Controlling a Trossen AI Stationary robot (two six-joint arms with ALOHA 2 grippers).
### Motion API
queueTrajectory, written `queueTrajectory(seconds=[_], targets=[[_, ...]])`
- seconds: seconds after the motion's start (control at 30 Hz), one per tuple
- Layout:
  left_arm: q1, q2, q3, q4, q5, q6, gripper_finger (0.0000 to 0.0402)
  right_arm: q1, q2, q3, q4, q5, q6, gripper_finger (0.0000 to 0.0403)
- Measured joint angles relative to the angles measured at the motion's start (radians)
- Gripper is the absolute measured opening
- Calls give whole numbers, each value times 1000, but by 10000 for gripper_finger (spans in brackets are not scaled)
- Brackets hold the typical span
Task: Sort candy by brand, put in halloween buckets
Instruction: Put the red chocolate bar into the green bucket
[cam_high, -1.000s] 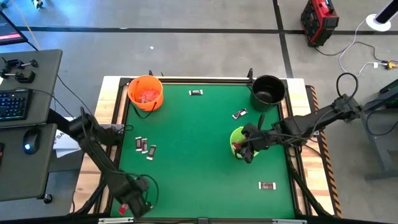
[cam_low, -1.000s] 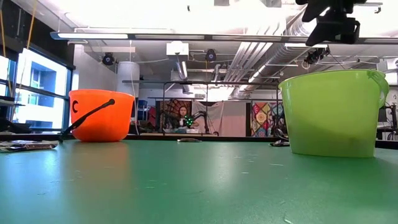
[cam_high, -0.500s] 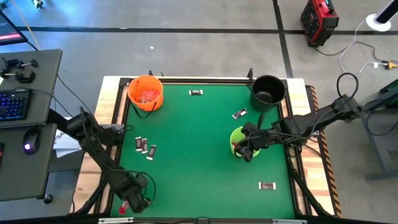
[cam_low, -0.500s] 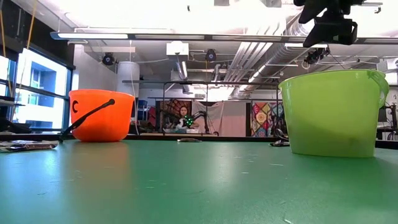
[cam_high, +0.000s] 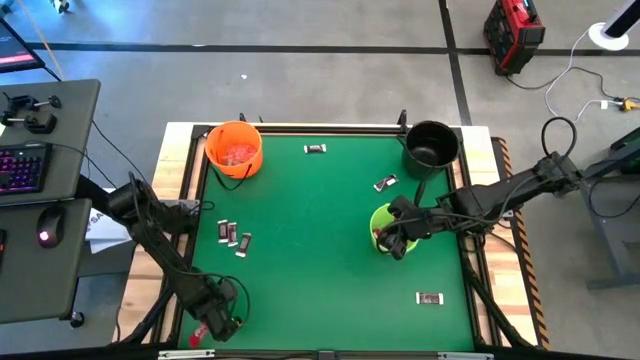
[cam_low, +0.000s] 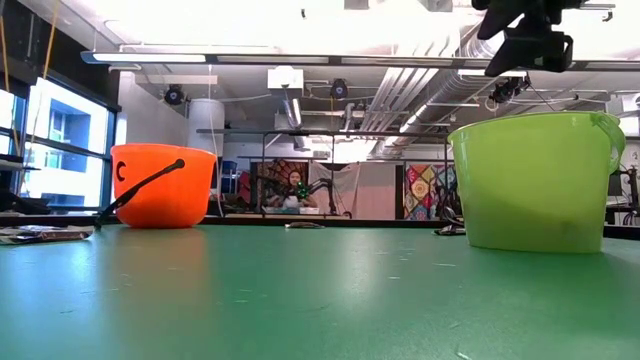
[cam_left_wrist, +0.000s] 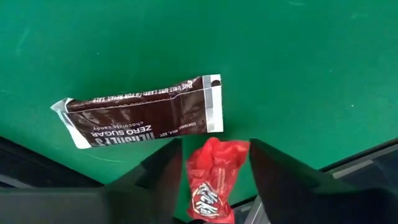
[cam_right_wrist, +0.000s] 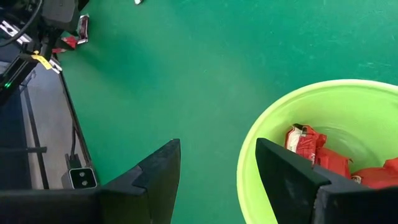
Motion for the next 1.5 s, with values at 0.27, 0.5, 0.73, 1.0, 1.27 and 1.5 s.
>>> queueTrajectory(seconds=[0.27,0.5,0.73,1.0,1.27,1.5], targets=[[-4,0,0,20,2,33,26,0,0,0,0,7,0,202],[-2,-22,0,33,-12,60,1,0,0,0,0,7,0,202],[18,-161,0,3,-116,35,0,0,0,0,0,7,0,202],[191,-371,3,59,-385,215,0,0,0,0,8,28,9,202],[477,-343,4,295,-408,626,0,0,0,0,219,62,38,202],[601,-237,3,331,-299,819,12,0,0,0,276,62,32,202]])
